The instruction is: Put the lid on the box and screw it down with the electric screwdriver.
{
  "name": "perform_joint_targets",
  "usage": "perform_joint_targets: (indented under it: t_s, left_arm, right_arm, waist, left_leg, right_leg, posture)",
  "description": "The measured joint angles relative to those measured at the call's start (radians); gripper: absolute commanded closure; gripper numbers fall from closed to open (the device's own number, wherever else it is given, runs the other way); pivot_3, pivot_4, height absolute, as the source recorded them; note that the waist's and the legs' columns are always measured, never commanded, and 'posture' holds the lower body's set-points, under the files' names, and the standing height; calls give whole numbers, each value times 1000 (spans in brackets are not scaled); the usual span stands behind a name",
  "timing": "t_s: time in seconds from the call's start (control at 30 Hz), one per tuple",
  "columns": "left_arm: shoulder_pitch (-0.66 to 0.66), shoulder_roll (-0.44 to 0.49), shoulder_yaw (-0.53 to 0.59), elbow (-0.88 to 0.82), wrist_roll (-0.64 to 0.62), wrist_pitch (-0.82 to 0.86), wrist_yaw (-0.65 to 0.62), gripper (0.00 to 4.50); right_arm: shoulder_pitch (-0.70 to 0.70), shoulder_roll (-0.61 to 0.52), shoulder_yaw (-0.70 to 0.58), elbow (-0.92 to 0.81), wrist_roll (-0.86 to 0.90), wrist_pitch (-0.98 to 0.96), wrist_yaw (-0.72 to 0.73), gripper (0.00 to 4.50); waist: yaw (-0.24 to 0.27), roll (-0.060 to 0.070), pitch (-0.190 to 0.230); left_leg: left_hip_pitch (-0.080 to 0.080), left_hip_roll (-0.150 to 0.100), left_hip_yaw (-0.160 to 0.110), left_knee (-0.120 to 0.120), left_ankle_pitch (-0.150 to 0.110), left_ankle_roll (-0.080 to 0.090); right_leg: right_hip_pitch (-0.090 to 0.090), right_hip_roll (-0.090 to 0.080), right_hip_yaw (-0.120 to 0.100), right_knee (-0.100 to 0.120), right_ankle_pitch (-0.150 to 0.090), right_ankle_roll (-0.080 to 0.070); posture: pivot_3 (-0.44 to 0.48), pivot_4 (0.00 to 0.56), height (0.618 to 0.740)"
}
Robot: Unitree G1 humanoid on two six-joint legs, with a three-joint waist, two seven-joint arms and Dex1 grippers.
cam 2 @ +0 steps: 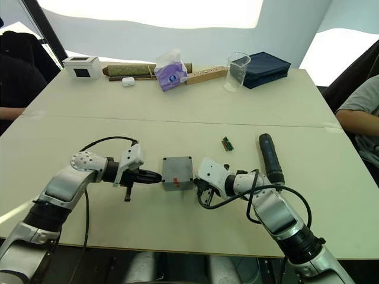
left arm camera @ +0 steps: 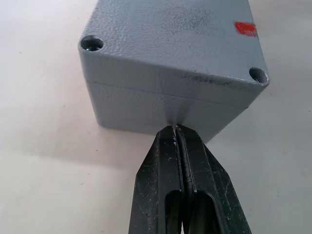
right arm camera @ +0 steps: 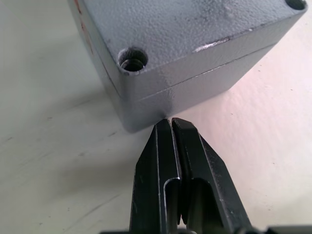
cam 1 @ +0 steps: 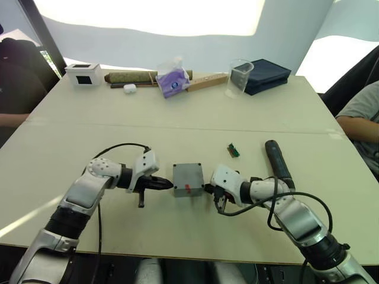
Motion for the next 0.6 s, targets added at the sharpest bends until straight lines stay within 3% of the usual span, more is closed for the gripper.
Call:
perform_joint_targets:
  t_s: [0.17, 0.3, 0.4, 0.6]
  left_arm:
    - [25, 49, 14, -37, -23, 9, -12, 4500]
    - [72, 134, 94, -120, -89, 56, -31, 4500]
    - [85, 180, 175, -198, -166, 114, -31, 4500]
    - [9, 193, 271, -318, -289, 198, 5, 4500]
  right_arm:
    - [25, -36, -9, -24, 0, -16, 0, 4469]
    - [85, -66, -114, -84, 37, 8, -10, 4469]
    - [144, -64, -220, -162, 97, 53, -24, 3787]
    - [224, 6, -431, -314, 246, 178, -88, 1382]
  waist:
    - [0, 0, 0]
    - [1, 0, 1]
    - [3, 0, 1]
    - [4, 0, 1]
  left_leg:
    - [-1, 0, 0, 0, 0, 0]
    - [-1, 0, 0, 0, 0, 0]
    - [-1, 0, 0, 0, 0, 0]
    - [0, 0, -1, 0, 0, 0]
  right_leg:
    - [-1, 0, 0, 0, 0, 0]
    - [-1, 0, 0, 0, 0, 0]
    - [0, 0, 0, 0, -1, -1]
    - [1, 0, -1, -1, 0, 0]
  posture:
    - [0, 150, 740]
    - [0, 150, 740]
    - [0, 150, 740]
    - [0, 150, 740]
